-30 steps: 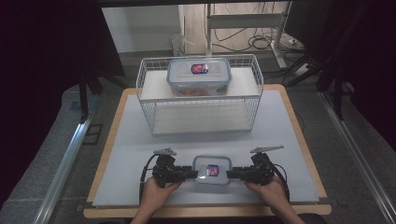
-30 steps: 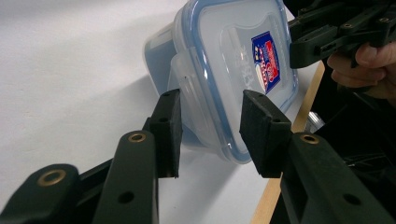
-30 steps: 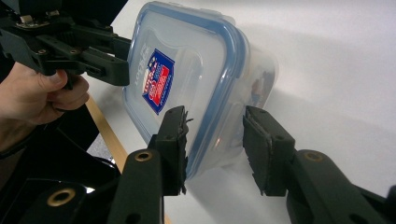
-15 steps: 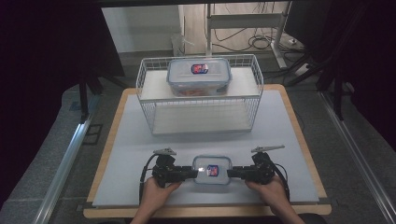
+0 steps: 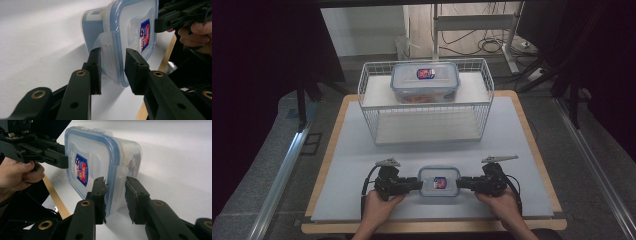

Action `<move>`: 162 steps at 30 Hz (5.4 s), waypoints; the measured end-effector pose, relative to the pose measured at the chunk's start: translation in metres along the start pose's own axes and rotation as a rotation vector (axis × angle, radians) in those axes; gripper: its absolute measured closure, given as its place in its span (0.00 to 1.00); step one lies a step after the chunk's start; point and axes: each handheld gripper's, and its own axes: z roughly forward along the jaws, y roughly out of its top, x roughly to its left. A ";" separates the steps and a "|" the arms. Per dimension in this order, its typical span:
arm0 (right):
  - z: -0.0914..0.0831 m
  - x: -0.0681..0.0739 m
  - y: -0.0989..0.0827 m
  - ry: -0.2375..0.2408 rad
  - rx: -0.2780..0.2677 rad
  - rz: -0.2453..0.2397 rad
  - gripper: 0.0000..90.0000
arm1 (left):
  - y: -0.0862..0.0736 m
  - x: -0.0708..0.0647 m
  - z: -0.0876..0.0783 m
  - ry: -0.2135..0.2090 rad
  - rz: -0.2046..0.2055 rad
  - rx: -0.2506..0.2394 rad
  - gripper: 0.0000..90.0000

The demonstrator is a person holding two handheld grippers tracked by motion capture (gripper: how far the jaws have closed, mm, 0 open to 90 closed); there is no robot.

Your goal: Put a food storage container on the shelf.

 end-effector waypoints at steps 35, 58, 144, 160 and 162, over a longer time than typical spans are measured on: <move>0.033 -0.027 0.030 0.047 0.068 0.121 0.45 | 0.023 0.034 0.028 -0.094 -0.183 0.002 0.44; 0.017 -0.011 0.020 0.022 0.009 0.062 0.58 | 0.018 0.013 0.015 -0.027 -0.075 -0.029 0.56; -0.034 0.049 0.112 0.045 -0.192 -0.118 0.60 | 0.113 -0.038 -0.073 0.098 0.117 -0.214 0.56; -0.058 0.076 0.181 0.061 -0.240 -0.144 0.60 | 0.184 -0.054 -0.120 0.124 0.127 -0.267 0.56; -0.063 0.080 0.194 0.060 -0.247 -0.150 0.60 | 0.197 -0.054 -0.127 0.123 0.124 -0.275 0.56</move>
